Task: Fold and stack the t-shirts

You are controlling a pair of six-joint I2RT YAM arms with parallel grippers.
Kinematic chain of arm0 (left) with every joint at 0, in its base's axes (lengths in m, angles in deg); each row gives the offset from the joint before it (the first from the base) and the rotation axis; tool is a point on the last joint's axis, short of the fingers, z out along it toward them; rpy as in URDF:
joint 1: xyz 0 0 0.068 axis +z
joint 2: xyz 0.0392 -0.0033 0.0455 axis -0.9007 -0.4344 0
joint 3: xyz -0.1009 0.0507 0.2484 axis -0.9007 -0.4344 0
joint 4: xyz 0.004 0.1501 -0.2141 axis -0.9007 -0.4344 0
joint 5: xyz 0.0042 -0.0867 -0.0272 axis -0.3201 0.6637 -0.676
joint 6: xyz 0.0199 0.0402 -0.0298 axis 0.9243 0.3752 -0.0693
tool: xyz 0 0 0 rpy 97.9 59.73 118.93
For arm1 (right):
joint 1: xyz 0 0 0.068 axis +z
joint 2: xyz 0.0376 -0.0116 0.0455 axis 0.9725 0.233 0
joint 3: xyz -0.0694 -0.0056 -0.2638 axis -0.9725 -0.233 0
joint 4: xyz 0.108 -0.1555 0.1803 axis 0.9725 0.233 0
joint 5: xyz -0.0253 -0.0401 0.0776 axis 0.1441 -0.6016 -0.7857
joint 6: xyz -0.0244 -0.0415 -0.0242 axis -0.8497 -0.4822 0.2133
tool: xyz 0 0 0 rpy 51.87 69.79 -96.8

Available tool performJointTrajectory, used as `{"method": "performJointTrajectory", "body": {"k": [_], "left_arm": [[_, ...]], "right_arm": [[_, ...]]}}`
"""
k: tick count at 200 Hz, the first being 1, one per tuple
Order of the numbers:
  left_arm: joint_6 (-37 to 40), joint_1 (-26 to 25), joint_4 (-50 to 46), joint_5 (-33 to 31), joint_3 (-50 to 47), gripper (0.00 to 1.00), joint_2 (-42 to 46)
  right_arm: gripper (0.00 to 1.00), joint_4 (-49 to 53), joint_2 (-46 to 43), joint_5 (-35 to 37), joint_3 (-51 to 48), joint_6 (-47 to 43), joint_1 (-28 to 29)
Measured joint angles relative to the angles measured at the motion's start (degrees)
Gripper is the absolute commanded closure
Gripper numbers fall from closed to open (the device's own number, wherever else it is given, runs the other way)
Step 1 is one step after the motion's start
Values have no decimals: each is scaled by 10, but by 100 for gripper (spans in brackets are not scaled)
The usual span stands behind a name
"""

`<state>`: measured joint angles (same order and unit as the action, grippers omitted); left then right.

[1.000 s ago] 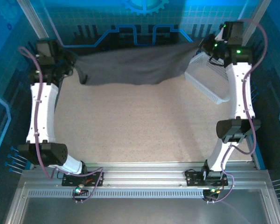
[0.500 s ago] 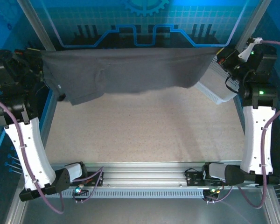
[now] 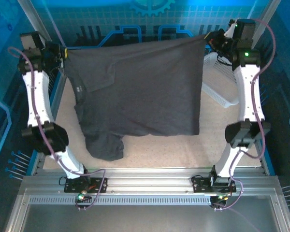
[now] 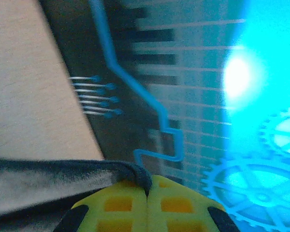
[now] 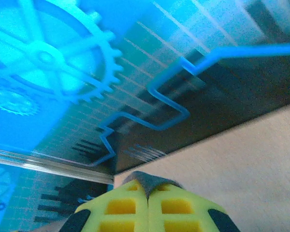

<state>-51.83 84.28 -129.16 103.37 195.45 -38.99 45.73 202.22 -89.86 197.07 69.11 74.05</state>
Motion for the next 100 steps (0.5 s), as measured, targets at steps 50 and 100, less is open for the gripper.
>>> {"method": "performJointTrajectory", "body": {"k": [50, 100], "left_arm": [[-29, 27, 27, 35, 163, 100, -25], [-2, 35, 10, 24, -16, 100, 171]], "right_arm": [[100, 28, 44, -14, 130, 25, -7], [100, 6, -182, 16, -171, 21, -30]]}}
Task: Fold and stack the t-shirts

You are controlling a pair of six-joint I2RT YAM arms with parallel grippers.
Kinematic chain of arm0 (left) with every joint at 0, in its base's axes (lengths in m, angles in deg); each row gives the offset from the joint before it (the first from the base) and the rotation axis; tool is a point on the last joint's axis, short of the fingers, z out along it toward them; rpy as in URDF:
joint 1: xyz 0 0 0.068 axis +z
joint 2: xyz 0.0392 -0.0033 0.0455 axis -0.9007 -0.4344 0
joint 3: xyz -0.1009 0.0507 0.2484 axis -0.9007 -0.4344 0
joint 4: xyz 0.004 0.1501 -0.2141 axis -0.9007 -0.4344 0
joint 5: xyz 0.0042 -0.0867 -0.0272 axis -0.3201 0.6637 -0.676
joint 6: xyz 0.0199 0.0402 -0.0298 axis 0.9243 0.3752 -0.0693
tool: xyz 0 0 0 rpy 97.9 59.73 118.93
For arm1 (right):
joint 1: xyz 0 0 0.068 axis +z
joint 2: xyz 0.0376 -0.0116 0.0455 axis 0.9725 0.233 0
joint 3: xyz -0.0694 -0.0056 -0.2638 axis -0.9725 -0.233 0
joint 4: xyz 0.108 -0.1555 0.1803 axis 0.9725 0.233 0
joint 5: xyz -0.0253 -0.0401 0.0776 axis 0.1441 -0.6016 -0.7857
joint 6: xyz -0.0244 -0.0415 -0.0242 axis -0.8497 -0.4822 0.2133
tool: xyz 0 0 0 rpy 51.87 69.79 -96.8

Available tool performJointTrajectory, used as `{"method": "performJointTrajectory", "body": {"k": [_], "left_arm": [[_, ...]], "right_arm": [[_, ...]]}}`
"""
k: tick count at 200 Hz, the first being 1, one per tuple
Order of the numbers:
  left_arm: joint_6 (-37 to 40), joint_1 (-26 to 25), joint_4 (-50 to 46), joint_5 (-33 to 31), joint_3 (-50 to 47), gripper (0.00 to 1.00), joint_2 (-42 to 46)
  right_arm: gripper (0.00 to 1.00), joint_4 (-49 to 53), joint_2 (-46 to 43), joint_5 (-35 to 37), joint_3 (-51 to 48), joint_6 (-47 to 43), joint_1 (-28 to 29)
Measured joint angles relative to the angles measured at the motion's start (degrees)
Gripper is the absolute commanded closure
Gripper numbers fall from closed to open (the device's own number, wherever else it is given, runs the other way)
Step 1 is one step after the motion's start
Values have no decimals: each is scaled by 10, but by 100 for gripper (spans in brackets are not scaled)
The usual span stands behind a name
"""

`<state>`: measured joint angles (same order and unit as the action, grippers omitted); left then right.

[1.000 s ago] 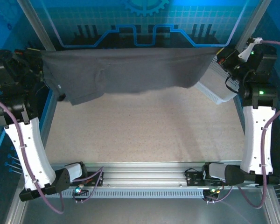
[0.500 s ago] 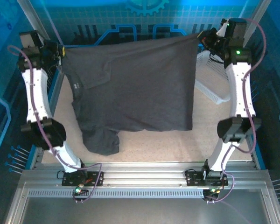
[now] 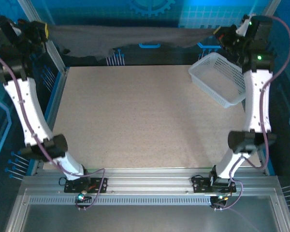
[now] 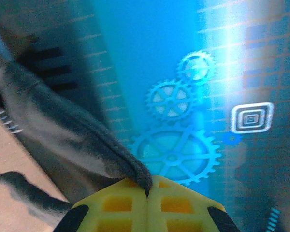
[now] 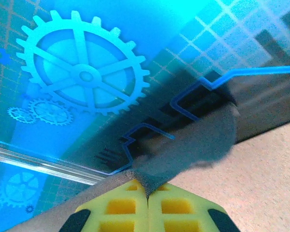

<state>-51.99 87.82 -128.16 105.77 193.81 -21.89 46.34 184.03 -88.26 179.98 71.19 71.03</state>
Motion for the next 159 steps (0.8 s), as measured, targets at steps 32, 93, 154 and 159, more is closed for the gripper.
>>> {"method": "performJointTrajectory", "body": {"k": [32, 93, 154, 159], "left_arm": [[39, 0, 12, -36, -306, 100, 159], [146, -26, 47, -59, -641, 55, -19], [193, -107, -4, -150, -707, 39, 59], [189, -122, -11, -156, -721, 39, 84]], "right_arm": [[100, -21, -166, 42, -287, -16, -1], [98, -18, -60, 82, -608, -55, 10], [51, 33, 74, 112, -555, -115, 26], [49, 37, 69, 119, -556, -113, 28]]}}
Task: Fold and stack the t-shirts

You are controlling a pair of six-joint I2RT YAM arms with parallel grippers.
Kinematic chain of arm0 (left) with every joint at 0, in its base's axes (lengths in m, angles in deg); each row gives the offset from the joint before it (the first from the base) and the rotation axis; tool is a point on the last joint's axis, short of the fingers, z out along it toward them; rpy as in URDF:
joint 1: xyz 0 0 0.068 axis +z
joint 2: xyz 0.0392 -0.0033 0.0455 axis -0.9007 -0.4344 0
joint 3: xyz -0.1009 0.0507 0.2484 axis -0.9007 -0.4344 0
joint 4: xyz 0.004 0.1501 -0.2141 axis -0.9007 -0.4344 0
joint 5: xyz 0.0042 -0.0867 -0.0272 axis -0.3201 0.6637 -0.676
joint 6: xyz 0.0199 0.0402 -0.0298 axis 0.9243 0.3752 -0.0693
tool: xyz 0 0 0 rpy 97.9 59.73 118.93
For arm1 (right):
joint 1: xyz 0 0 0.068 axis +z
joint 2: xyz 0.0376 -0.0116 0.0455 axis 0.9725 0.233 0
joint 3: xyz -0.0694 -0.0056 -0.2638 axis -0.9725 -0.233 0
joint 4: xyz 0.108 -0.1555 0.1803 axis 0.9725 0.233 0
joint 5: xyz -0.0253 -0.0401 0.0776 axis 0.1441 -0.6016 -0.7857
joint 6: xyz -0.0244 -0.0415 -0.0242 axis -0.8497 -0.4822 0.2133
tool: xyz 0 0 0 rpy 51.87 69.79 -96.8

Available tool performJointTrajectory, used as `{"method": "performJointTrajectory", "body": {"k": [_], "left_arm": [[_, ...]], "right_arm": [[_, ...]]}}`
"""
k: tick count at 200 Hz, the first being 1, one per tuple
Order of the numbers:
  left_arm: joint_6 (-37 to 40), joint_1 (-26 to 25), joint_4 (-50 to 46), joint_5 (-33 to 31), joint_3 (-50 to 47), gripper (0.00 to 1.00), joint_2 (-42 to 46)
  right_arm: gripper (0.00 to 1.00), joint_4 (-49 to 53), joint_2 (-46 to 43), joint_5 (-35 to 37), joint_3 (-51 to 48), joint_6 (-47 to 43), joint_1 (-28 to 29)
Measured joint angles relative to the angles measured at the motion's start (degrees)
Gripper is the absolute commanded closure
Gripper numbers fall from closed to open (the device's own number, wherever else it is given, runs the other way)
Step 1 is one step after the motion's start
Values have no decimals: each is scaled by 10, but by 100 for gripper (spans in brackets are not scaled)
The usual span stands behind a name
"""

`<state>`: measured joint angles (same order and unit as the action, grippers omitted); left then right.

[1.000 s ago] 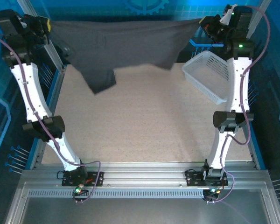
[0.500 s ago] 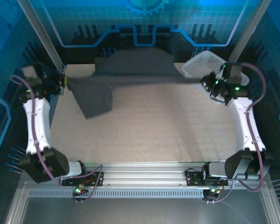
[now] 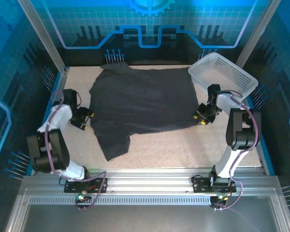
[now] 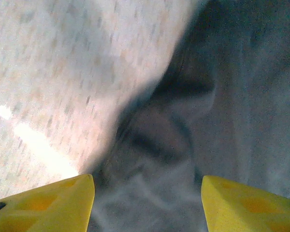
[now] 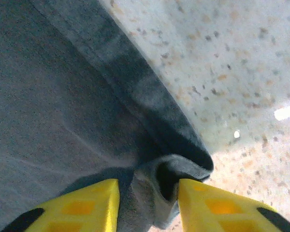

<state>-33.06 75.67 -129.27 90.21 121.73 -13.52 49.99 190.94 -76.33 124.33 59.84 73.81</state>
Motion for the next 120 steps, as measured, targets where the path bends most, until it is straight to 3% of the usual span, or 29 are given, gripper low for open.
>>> {"method": "performJointTrajectory", "body": {"k": [29, 64, 102, 120], "left_arm": [[-53, -108, -51, -16, -96, 43, 141], [-135, -191, -117, -8, -206, 43, 253], [-190, -233, -83, 28, -265, 44, 236], [-202, -259, -54, 35, -268, 52, 192]], "right_arm": [[45, 12, -78, 40, -42, -2, 4], [44, 28, -197, 70, -88, 4, 4], [45, 28, -229, 76, -112, 9, 4], [45, 28, -229, 76, -122, 9, 4]]}}
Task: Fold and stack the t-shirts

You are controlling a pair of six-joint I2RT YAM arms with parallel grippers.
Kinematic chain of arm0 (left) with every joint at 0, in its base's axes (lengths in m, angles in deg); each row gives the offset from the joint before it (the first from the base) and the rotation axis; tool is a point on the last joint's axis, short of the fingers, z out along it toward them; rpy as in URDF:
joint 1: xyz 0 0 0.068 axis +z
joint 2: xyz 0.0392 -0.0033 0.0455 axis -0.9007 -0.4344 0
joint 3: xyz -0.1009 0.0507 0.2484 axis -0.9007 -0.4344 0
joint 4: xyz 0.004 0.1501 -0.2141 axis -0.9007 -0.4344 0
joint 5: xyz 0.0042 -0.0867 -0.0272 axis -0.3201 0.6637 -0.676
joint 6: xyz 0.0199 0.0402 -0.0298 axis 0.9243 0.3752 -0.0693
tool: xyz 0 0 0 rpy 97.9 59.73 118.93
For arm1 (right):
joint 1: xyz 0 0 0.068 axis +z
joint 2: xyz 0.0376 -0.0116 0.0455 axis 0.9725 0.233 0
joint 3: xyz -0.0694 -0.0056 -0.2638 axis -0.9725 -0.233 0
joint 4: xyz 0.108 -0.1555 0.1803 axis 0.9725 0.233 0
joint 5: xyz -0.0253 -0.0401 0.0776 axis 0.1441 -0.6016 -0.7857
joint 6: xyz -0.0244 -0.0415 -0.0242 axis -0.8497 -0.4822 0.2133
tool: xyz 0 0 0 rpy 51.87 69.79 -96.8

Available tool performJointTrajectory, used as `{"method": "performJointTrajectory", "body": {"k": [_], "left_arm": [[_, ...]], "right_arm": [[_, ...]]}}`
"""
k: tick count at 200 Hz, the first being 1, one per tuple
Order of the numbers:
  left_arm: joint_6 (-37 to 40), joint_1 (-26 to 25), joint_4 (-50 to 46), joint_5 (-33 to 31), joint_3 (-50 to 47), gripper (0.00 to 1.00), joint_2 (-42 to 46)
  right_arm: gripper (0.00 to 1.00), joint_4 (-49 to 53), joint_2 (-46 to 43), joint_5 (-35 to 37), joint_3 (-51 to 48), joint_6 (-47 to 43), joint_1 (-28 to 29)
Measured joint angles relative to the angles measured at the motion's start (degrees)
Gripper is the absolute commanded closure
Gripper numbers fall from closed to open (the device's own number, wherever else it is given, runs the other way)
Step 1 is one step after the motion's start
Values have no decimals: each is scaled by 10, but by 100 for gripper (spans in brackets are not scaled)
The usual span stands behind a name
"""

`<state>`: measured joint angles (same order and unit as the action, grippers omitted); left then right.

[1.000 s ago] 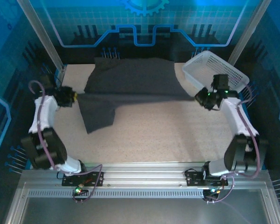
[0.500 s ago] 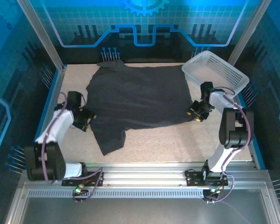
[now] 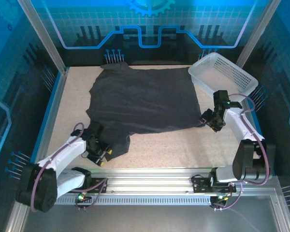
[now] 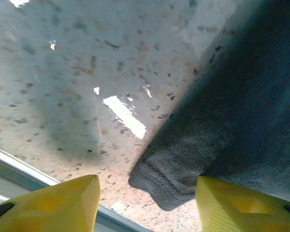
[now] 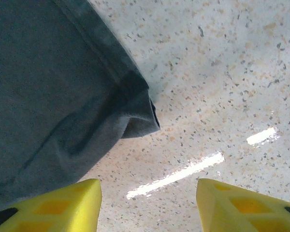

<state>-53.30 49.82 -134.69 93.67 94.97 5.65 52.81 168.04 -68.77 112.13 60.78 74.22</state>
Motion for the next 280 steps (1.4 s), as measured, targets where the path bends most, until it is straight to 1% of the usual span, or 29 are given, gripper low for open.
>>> {"method": "performJointTrajectory", "body": {"k": [6, 19, 24, 27, 47, 59, 74, 93, 117, 139, 174, 199, 230, 280], "left_arm": [[0, -7, 11, 0, 0, 60, -16], [-3, -15, 22, 0, 0, 88, -48], [-4, -15, 15, 0, 2, 97, -54], [-5, -15, 7, -1, 4, 100, -55], [0, -16, -4, -15, 10, 100, -47], [0, -19, -15, -39, 12, 100, -25], [0, -19, -58, -74, 20, 100, 42], [-1, -16, -117, -105, 41, 100, 129], [-12, -12, -175, -121, 50, 100, 192], [-25, -12, -228, -141, 50, 100, 205], [-30, -10, -270, -171, 71, 100, 215], [-35, -10, -273, -174, 74, 100, 210], [-41, -10, -274, -178, 88, 100, 202], [-42, -10, -282, -191, 106, 100, 198]], "right_arm": [[45, 0, 0, 0, -3, 0, 0], [46, -1, -7, 0, -11, 0, 0], [47, -1, -12, 0, -16, 0, -2], [47, -1, -15, 0, -19, 0, -2], [48, 0, -42, 0, -40, 5, -19], [50, -2, -50, -5, -51, 10, -36], [51, -14, -51, -18, -70, 22, -57], [50, -24, -48, -43, -94, 45, -61], [48, -48, -46, -80, -119, 85, -61], [47, -65, -47, -105, -137, 118, -60], [48, -93, -50, -134, -156, 164, -60], [49, -109, -56, -148, -186, 206, -51], [49, -123, -86, -161, -234, 261, -37], [53, -155, -87, -167, -241, 314, -29]]}}
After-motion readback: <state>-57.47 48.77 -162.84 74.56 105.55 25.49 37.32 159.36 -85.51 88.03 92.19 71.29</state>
